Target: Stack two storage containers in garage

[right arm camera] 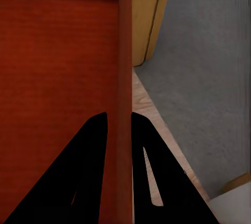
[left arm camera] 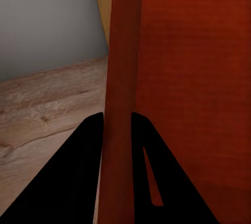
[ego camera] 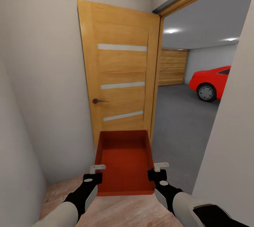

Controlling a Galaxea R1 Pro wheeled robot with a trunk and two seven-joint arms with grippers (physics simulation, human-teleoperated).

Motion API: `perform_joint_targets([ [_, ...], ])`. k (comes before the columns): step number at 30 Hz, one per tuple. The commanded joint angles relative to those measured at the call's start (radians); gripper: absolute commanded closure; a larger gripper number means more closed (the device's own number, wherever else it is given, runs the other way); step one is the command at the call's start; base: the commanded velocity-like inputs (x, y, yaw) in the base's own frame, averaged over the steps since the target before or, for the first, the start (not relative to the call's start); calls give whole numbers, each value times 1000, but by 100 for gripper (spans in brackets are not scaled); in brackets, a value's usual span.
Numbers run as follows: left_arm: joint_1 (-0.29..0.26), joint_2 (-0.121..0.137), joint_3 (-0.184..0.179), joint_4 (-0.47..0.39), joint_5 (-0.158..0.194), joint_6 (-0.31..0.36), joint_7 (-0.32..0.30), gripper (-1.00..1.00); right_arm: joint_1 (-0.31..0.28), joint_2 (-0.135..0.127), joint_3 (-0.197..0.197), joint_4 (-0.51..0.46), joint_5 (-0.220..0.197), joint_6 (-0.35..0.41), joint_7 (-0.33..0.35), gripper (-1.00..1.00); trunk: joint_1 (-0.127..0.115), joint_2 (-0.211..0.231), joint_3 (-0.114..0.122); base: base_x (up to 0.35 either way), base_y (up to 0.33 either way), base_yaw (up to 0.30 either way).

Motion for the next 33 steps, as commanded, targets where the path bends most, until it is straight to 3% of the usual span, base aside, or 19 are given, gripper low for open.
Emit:
perform_joint_targets([
  [1, -1, 0, 22, -7, -24, -2, 27, 100, 0, 1, -34, 3, 12, 3, 6, 100, 1, -1, -1, 304, 214, -282],
  [21, -1, 0, 21, -8, -25, -25, 28, 100, 0, 1, -34, 3, 11, 3, 6, 100, 1, -1, -1, 303, 209, -282],
  [33, -1, -1, 22, -9, -25, -31, 29, 100, 0, 1, -34, 3, 11, 3, 6, 100, 1, -1, -1, 10, 5, -282],
])
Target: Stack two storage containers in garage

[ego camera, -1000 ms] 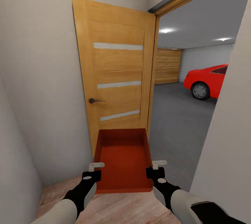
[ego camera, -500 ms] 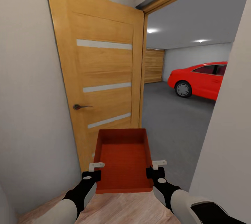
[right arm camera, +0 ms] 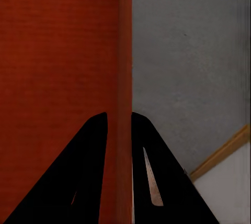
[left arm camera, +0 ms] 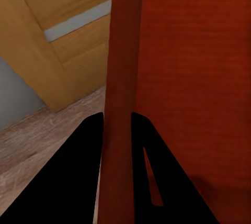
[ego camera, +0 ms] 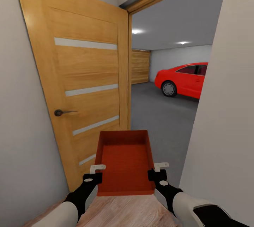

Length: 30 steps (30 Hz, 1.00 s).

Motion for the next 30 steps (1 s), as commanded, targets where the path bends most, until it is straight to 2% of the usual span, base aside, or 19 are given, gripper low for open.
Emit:
perform_joint_targets([
  [1, -1, 0, 23, -5, -23, -37, 26, 100, 0, 1, -33, 2, 12, 2, 7, 100, 0, -1, -1, 0, 0, -282],
  [9, -1, 0, 23, -5, -22, -35, 26, 100, 0, 1, -33, 2, 12, 2, 7, 100, 0, -1, -1, 38, 22, -282],
  [30, -1, 0, 23, -3, -20, -34, 18, 100, 0, 1, -33, 2, 12, 2, 7, 100, 0, -1, -1, 236, 209, -282],
])
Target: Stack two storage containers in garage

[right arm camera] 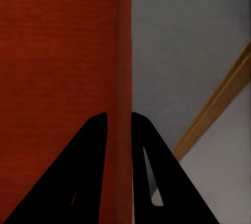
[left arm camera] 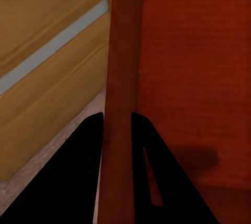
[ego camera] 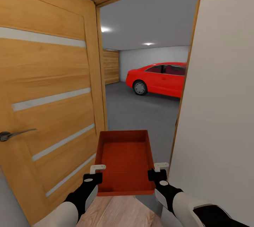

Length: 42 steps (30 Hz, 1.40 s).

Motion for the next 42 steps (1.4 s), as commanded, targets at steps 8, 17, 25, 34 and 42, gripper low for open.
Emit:
perform_joint_targets([
  [8, -1, 0, 25, -6, -25, -31, 15, 100, 0, 1, -35, 2, 12, 2, 7, 100, 1, -1, -1, 245, 219, -196],
  [17, -1, 0, 25, -6, -25, -30, 14, 100, 0, 1, -36, 3, 13, 2, 6, 100, 1, -1, -1, 245, 219, -39],
  [25, -1, 0, 25, -6, -25, -30, 14, 100, 0, 1, -37, 3, 12, 2, 5, 100, 1, -1, -1, 245, 219, -246],
  [34, -1, 0, 25, -6, -25, -30, 14, 100, 0, 1, -37, 3, 11, 2, 6, 100, 1, -1, -1, 245, 219, -281],
  [42, -1, 0, 25, -6, -25, -30, 14, 100, 0, 1, -37, 3, 11, 2, 5, 100, 1, -1, -1, 245, 219, -282],
])
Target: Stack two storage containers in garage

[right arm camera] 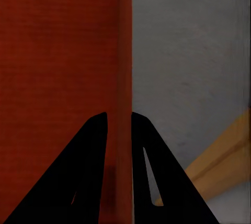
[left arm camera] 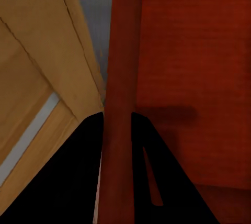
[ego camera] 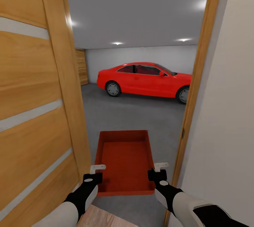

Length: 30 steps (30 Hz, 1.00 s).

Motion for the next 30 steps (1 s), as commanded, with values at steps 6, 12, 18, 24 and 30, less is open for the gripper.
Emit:
perform_joint_targets([
  [6, -1, 0, 25, -6, -25, -31, 13, 100, 0, 1, -37, 3, 12, 2, 5, 100, 1, -1, -1, 245, 219, -282],
  [12, -1, 0, 25, -6, -25, -30, 13, 100, 0, 1, -37, 3, 12, 2, 5, 100, 1, -1, -1, 245, 219, -282],
  [18, -1, 0, 25, -6, -25, -31, 13, 100, 0, 1, -37, 2, 12, 2, 5, 100, 1, -1, -1, 245, 219, -282],
  [24, -1, 0, 25, -6, -25, -31, 13, 100, 0, 1, -36, 3, 12, 2, 5, 100, 1, -1, -1, 245, 219, -282],
  [30, -1, 0, 25, -6, -25, -31, 13, 100, 0, 1, -36, 3, 13, 2, 5, 100, 1, -1, -1, 245, 219, -282],
])
